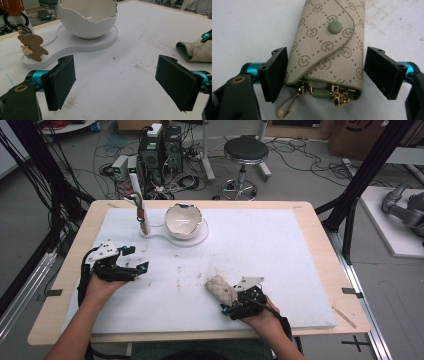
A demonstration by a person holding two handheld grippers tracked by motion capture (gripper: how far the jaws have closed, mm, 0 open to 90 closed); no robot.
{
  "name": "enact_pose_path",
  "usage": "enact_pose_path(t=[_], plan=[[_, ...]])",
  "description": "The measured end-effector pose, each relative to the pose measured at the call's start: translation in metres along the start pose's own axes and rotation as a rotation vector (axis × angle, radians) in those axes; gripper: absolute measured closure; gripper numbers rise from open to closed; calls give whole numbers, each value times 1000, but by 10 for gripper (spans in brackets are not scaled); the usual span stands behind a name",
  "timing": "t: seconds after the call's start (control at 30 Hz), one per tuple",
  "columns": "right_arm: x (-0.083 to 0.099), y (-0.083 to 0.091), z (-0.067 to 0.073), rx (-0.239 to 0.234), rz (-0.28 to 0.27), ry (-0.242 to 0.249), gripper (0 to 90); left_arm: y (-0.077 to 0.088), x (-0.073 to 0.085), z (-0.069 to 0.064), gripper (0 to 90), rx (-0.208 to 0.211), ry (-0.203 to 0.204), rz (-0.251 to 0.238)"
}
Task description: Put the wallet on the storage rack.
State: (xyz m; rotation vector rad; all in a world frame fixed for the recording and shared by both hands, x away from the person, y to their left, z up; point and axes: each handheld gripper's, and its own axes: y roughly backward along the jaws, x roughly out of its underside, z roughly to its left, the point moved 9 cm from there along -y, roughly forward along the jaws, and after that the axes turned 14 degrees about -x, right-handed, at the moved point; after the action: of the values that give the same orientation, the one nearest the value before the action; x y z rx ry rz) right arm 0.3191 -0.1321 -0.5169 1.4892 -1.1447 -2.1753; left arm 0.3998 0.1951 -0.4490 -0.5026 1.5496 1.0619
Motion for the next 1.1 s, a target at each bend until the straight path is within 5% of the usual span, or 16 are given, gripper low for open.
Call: enact_pose_path(t=[0.23,0.57,0.8,1.1], plan=[[-1,4,1,-13,4,-10,360,0,0,-1,163,1,0,-4],[-8,6,-2,-19,-21,-3,383,1,-1,-1,163,4,-3,-5],[-32,22,-12,-13,-122,0,382,1,0,3,163,-5,3,-3],[-77,43,-34,19,-187,18,382,2,0,5,163,-14,7,-4]])
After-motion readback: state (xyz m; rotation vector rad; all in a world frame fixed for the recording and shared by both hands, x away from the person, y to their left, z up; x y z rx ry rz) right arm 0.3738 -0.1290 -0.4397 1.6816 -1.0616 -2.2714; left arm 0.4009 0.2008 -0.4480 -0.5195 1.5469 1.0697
